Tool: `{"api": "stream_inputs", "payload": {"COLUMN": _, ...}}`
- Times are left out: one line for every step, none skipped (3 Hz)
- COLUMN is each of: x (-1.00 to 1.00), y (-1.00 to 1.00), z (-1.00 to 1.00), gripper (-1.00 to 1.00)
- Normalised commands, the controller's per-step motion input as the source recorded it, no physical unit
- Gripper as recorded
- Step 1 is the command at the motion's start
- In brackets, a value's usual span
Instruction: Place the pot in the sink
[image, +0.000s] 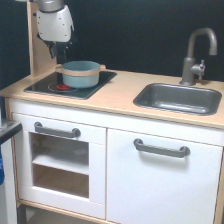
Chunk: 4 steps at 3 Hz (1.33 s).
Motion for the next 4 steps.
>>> {"api": "stream_inputs", "payload": {"x": -0.06, "y": 0.31, "z": -0.96, "gripper": 1.0}}
{"api": "stream_inputs", "payload": {"x": 0.03, "y": 0.21, "z": -0.96, "gripper": 1.0}}
{"api": "stream_inputs", "payload": {"x": 0.18, "y": 0.12, "z": -0.9, "gripper": 0.97}}
{"api": "stream_inputs", "payload": {"x": 0.26, "y": 0.07, "z": -0.71, "gripper": -0.23}}
